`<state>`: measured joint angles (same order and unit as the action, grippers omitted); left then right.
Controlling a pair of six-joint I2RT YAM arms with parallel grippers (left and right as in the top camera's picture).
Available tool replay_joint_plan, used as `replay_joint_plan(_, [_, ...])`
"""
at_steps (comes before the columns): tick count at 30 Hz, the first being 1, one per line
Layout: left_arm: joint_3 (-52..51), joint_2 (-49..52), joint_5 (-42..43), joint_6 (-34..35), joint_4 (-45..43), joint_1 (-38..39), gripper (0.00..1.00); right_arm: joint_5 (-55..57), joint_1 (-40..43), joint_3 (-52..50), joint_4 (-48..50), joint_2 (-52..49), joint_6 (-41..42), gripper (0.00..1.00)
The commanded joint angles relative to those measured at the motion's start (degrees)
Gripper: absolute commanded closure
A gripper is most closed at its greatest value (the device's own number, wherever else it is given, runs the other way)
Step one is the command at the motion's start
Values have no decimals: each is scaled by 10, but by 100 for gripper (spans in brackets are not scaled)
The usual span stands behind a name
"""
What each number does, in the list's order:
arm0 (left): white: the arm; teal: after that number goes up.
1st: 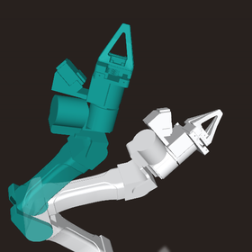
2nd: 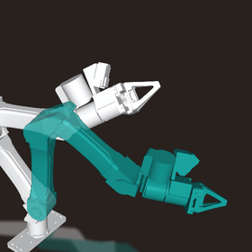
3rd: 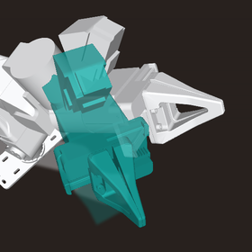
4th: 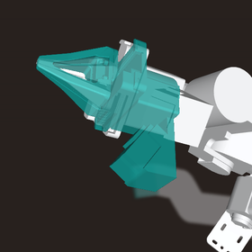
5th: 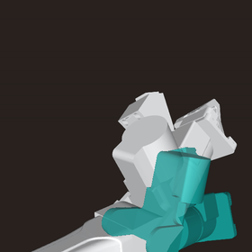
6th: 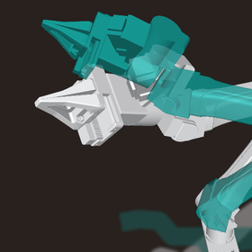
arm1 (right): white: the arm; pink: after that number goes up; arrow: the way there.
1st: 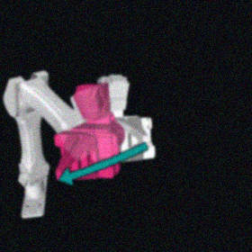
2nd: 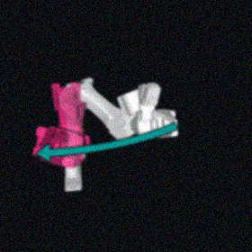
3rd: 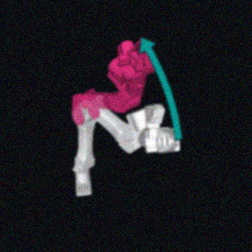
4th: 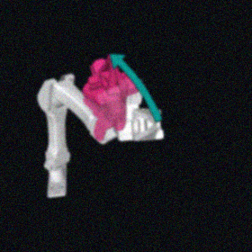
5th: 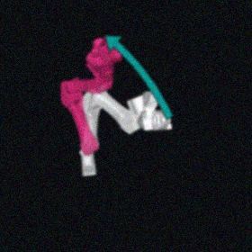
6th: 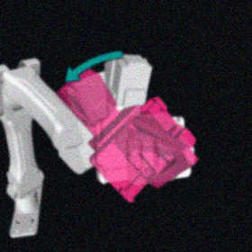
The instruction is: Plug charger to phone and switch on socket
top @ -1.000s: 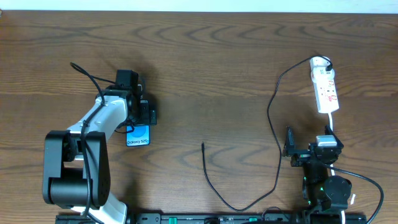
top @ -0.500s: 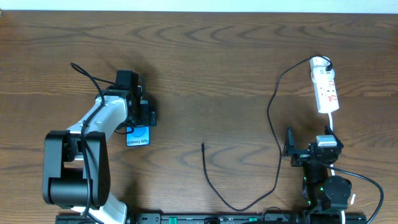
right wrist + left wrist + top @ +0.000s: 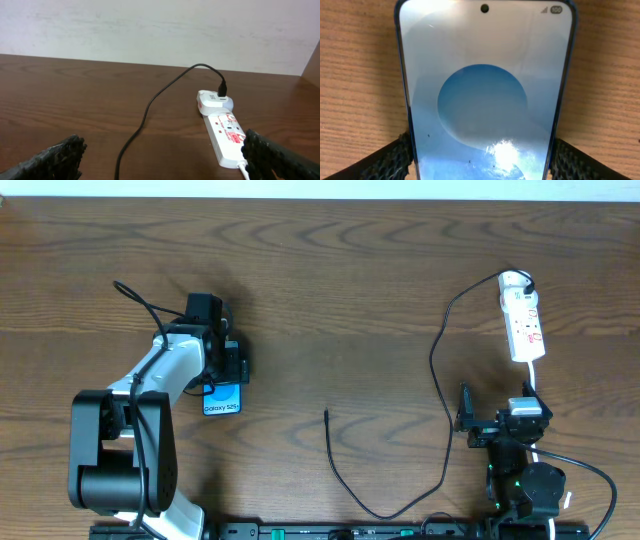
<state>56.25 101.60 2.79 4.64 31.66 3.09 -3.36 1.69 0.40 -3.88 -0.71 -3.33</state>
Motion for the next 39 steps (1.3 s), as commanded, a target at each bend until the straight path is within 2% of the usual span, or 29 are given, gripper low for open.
replay_joint_plan(1, [-8,7,-3,2,6,-2,19,2,-2,-1,-2,3,7,1])
replay_joint_plan(13, [-8,7,-3,2,6,-2,37,2,-2,-1,-2,3,7,1])
replay_joint_plan(18, [-8,7,-2,2,6,-2,52,2,-2,-1,-2,3,7,1])
replay_joint_plan(20, [-8,7,-2,2,6,-2,65,2,-2,-1,-2,3,7,1])
replay_joint_plan(24, [-8,7,-3,2,6,-2,76,2,-2,-1,-2,3,7,1])
replay_joint_plan(25, [-8,7,-3,2,6,-2,92,2,-2,-1,-2,3,7,1])
replay_joint_plan(39, [23,-11,-3,1,17,-2,93,2,-2,-1,-2,3,7,1])
